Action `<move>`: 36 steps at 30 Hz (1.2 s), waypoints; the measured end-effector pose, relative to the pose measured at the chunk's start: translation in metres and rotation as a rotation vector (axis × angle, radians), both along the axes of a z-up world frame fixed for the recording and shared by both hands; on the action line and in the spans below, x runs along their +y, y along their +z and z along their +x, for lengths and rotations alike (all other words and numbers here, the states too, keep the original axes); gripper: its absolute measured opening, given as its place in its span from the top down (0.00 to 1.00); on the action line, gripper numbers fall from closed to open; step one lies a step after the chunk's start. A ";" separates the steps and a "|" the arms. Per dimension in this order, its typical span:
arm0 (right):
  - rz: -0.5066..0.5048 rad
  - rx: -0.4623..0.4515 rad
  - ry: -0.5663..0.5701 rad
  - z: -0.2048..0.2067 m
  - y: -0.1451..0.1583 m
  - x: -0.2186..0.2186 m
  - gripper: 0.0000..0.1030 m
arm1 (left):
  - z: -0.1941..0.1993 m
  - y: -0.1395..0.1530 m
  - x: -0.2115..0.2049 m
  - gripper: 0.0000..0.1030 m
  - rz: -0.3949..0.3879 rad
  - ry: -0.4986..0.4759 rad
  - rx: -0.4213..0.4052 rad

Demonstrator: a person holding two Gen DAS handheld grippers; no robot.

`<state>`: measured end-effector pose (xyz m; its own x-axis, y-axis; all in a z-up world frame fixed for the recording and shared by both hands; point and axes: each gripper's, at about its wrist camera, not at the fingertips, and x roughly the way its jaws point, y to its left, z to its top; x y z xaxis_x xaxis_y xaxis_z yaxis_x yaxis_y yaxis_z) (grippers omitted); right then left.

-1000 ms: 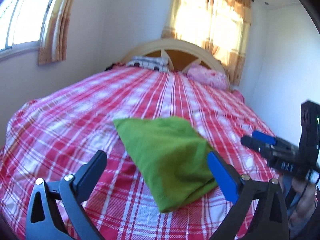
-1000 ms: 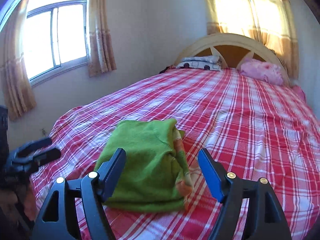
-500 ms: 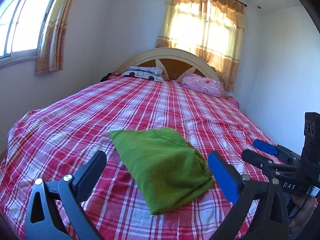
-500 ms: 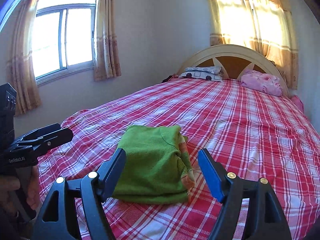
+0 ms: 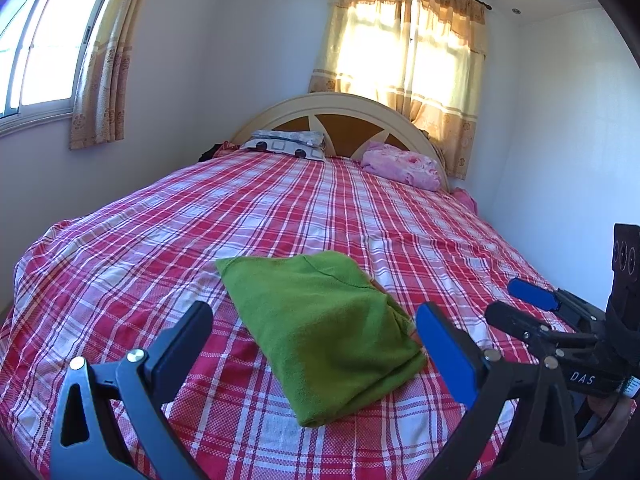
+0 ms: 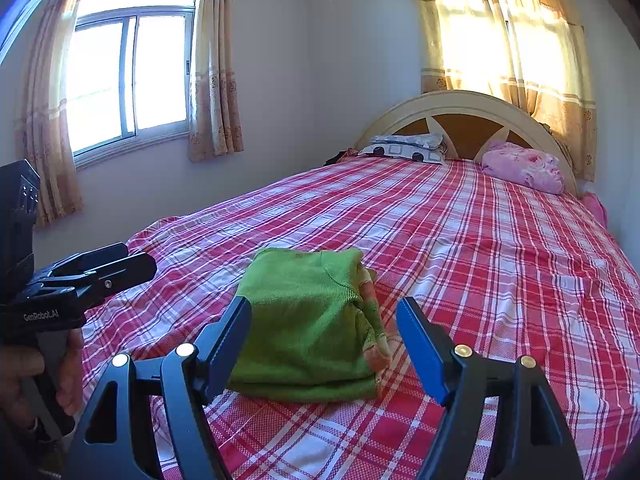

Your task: Fold small clothes

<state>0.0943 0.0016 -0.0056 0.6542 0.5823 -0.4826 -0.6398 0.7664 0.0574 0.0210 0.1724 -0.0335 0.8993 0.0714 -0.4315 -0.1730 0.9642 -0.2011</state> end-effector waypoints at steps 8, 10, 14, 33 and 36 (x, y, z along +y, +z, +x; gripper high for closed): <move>0.001 0.000 -0.001 -0.003 -0.001 -0.001 0.27 | 0.000 0.000 0.000 0.00 -0.001 -0.001 0.001; 0.001 0.000 -0.001 -0.002 -0.001 -0.001 0.27 | 0.000 0.000 -0.001 0.00 -0.003 -0.001 0.000; 0.001 -0.001 0.000 -0.003 -0.001 -0.001 0.27 | 0.000 0.000 -0.002 0.00 -0.002 -0.002 0.001; 0.004 -0.006 0.003 -0.007 0.000 -0.003 0.27 | 0.004 -0.005 -0.002 0.00 0.005 -0.009 0.027; 0.010 -0.009 0.003 -0.006 0.001 -0.005 0.27 | 0.006 -0.005 -0.002 0.00 0.018 -0.007 0.033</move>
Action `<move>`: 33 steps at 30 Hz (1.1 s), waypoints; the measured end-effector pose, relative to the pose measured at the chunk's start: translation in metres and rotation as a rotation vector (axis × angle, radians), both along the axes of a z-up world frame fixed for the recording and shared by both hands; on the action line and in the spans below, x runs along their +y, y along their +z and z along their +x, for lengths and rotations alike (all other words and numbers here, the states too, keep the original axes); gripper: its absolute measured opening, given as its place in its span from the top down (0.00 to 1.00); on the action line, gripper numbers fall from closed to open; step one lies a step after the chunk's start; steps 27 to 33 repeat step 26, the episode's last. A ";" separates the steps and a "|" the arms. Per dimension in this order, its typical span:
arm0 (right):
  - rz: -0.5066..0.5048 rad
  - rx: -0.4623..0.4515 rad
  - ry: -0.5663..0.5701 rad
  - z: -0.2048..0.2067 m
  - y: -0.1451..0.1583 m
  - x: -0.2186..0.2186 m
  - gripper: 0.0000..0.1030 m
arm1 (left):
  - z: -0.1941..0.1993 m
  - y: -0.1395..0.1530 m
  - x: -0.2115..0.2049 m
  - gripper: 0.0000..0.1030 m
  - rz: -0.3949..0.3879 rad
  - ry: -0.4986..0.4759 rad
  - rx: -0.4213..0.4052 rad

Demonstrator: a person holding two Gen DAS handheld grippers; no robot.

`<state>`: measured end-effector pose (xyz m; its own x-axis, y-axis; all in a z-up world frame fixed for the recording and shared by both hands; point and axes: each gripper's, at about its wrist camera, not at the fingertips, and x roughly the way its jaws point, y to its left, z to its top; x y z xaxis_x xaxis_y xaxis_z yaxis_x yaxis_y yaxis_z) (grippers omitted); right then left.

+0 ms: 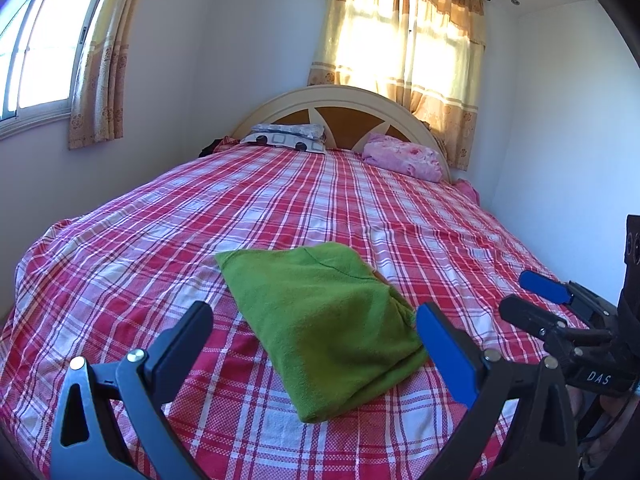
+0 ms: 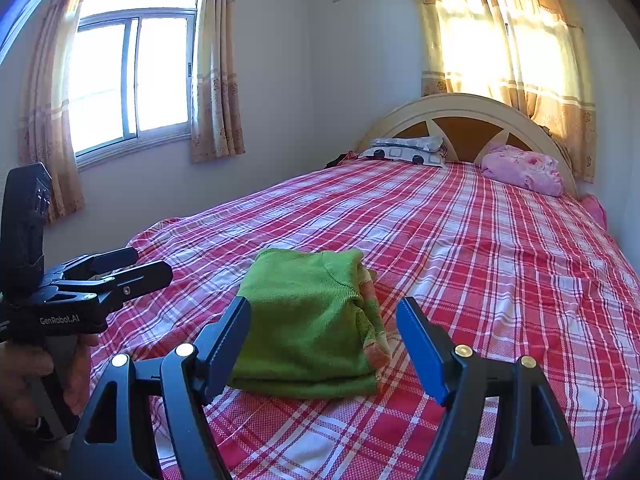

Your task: Fold small clothes

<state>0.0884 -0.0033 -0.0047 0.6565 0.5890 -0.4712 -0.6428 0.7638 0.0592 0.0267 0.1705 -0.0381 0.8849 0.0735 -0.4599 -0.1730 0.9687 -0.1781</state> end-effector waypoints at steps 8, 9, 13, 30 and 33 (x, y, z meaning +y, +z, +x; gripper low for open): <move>0.015 -0.021 0.001 -0.004 0.002 -0.003 0.26 | -0.003 0.007 -0.006 0.00 0.043 -0.006 -0.028; 0.015 -0.024 0.002 -0.004 0.002 -0.003 0.26 | -0.004 0.008 -0.007 0.00 0.057 -0.003 -0.031; 0.016 -0.028 0.003 -0.006 0.001 -0.004 0.26 | -0.005 0.010 -0.009 0.00 0.086 0.010 -0.044; 0.006 -0.018 0.013 -0.007 -0.003 -0.002 0.26 | -0.008 0.008 0.002 0.00 0.102 0.071 -0.068; 0.006 -0.018 0.013 -0.007 -0.003 -0.002 0.26 | -0.008 0.008 0.002 0.00 0.102 0.071 -0.068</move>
